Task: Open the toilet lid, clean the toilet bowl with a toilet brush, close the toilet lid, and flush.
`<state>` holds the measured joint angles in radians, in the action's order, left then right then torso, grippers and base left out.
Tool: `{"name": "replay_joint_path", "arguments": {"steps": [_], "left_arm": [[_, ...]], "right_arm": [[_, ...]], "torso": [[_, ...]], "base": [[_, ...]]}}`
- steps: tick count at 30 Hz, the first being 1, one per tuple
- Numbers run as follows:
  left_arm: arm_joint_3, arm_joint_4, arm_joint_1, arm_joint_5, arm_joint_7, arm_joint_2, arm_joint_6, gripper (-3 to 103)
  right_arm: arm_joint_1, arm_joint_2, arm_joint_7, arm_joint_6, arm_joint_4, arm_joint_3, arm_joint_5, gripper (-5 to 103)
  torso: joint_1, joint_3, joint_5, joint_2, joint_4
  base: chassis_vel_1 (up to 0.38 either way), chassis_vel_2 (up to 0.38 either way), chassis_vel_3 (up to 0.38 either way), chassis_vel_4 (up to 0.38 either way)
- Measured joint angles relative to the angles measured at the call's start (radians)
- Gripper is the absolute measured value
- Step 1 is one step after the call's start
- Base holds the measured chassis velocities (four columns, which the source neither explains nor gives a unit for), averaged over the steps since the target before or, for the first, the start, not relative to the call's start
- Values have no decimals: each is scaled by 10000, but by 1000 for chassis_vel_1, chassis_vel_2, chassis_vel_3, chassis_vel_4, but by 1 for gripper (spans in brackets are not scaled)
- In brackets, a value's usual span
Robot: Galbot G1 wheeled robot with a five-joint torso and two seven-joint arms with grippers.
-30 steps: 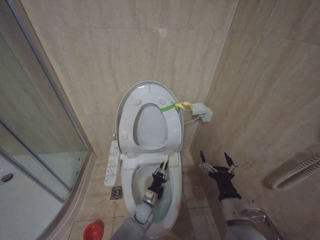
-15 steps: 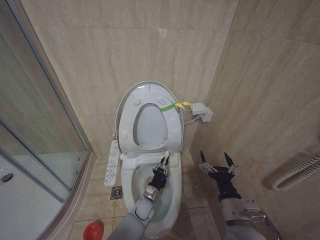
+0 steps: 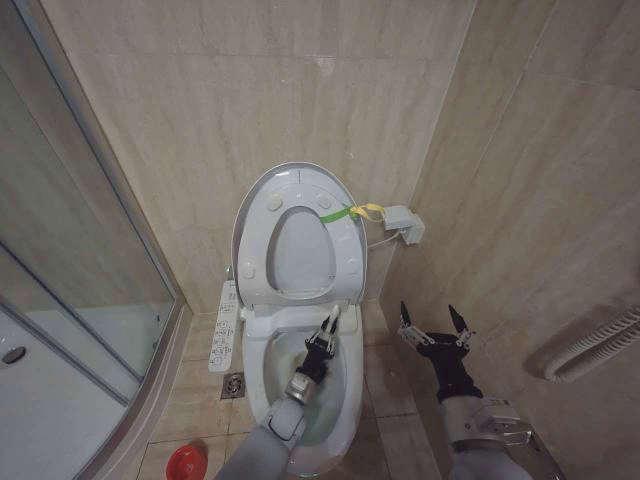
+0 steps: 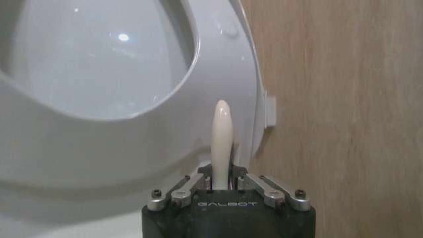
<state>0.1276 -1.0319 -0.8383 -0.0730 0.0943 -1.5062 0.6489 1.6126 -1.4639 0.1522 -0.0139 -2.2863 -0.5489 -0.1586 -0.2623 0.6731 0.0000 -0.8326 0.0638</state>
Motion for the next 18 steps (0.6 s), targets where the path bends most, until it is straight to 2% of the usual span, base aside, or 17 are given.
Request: {"name": "replay_joint_path", "arguments": {"steps": [3, 11, 18], "left_arm": [[8, 20, 2, -6, -18, -45, 35, 18], [-403, 1189, 69, 313, -146, -85, 314, 18], [-206, 434, 53, 143, -108, -71, 282, 18]], "right_arm": [[0, 0, -1, 0, 0, 0, 0, 100], [0, 0, -1, 0, -1, 0, 0, 100], [0, 0, -1, 0, 0, 0, 0, 100]], "torso": [[0, 0, 0, 0, -1], [0, 0, 0, 0, -5], [0, 0, 0, 0, -1]], "base": [[0, 0, 0, 0], [0, 0, 0, 0], [0, 0, 0, 0]]}}
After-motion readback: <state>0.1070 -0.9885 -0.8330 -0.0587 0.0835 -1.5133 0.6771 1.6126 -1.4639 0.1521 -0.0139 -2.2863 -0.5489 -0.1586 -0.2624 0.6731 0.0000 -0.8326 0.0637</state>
